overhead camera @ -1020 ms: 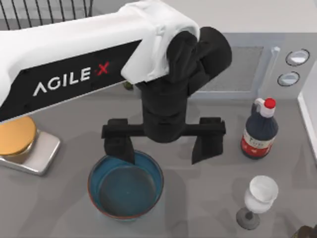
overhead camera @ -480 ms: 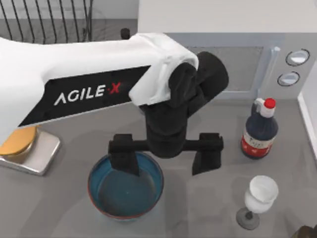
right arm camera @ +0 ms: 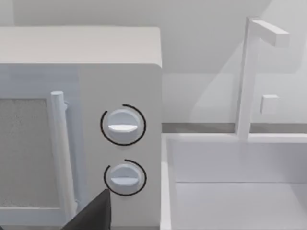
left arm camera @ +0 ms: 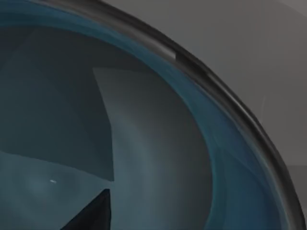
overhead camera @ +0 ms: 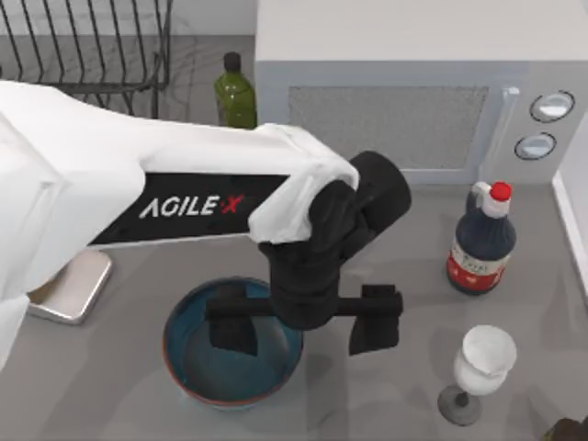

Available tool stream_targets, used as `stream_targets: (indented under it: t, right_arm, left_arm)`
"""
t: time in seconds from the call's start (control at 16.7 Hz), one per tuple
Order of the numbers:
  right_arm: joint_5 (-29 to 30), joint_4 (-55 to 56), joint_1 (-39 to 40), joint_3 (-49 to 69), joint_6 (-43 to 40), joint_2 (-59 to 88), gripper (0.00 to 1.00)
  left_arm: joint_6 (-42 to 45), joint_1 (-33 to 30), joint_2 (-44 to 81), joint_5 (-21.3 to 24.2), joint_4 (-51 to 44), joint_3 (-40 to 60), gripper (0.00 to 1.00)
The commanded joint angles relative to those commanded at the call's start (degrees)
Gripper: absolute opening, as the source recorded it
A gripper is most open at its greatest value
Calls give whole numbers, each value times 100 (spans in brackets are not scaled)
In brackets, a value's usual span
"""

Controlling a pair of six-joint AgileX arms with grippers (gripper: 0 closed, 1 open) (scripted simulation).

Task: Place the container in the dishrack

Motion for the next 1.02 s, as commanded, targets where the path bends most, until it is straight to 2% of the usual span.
stream_targets:
  t: [0.06,0.84,1.02]
  right_arm:
    - [0,0,0,0,0,0,100]
    - [0,0,0,0,0,0,100]
    - [0,0,0,0,0,0,100]
  left_arm:
    - [0,0,0,0,0,0,100]
    - [0,0,0,0,0,0,2]
    - [0,0,0,0,0,0,0]
